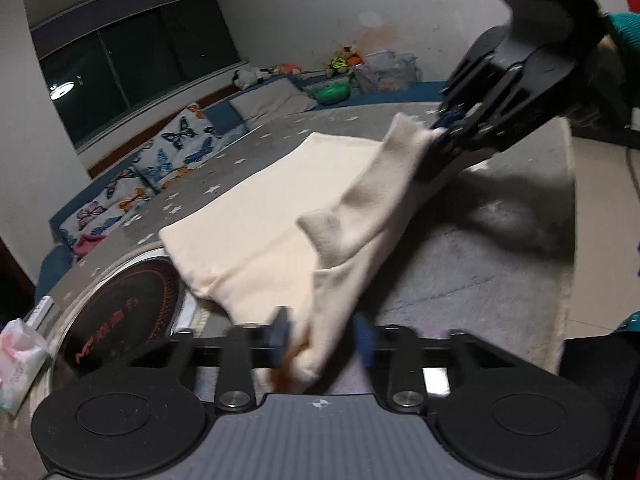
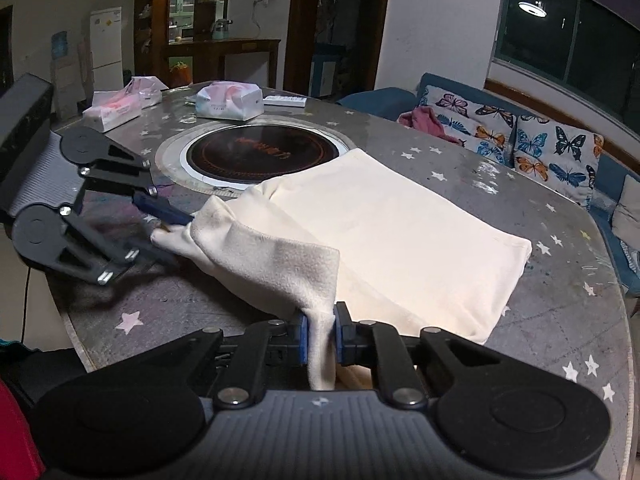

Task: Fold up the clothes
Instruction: 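Lift the hem with both grippers and fold it toward the collar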

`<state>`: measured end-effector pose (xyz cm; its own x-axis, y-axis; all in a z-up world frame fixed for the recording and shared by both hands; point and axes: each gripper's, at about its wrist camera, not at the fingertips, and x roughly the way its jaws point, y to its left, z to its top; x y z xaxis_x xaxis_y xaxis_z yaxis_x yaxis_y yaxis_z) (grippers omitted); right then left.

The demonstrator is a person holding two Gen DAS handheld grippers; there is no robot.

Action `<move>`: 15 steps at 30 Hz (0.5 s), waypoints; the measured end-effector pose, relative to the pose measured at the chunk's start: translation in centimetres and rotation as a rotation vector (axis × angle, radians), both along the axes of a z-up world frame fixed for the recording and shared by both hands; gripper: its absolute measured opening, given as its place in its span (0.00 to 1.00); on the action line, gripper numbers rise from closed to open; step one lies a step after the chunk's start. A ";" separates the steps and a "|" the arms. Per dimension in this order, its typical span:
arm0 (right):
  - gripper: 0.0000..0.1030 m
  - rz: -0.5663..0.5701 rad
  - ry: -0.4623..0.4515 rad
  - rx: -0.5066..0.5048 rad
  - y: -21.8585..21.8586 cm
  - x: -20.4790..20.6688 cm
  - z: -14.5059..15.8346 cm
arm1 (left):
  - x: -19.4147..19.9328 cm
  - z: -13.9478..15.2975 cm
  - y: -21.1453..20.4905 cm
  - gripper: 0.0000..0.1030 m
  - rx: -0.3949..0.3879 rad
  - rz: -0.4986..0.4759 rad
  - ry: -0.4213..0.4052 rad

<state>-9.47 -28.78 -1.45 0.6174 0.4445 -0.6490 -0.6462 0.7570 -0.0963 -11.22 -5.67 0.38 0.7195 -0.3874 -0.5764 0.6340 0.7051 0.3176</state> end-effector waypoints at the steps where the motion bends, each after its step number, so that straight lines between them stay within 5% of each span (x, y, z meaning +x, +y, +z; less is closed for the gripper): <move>1: 0.10 -0.001 -0.004 0.000 0.0 -0.3 0.0 | 0.0 0.2 0.2 0.12 -0.016 0.006 0.006; 15: 0.09 0.051 -0.085 0.026 -0.1 -7.0 3.9 | -6.3 5.1 2.0 0.06 -0.157 0.045 0.004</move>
